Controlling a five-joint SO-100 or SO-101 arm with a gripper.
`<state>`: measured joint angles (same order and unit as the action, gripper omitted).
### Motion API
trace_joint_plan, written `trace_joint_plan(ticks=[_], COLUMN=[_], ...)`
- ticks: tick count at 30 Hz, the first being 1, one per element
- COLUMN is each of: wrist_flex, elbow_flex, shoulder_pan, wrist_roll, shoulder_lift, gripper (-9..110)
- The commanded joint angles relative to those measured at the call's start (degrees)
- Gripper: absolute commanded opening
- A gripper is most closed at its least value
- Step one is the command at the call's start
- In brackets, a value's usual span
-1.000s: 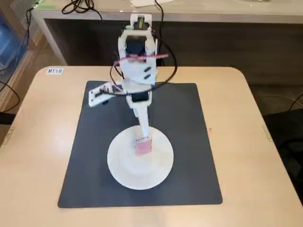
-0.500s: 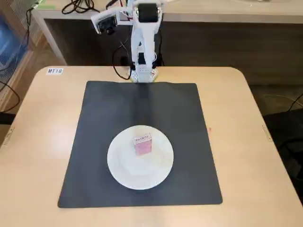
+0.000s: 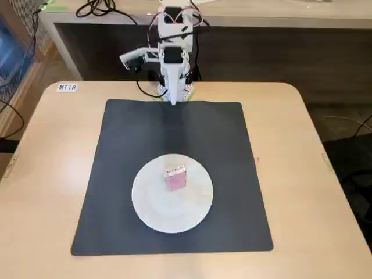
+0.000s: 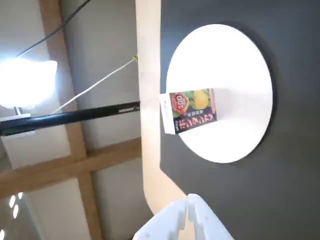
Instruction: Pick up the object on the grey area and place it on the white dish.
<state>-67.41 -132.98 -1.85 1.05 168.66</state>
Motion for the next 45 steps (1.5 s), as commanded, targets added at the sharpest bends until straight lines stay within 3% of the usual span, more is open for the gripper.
trace_joint_plan(ticks=[1, 12, 27, 45], wrist_flex=[1.14, 1.93, 2.99, 6.15], elbow_flex=[-3.69, -23.91, -39.55, -45.53], shoulder_pan=[-0.18, -0.09, -0.53, -0.62], wrist_roll=[0.88, 0.79, 5.36, 5.01], shoulder_lift=[4.04, 23.03, 23.38, 23.38], gripper=[0, 0, 0, 0])
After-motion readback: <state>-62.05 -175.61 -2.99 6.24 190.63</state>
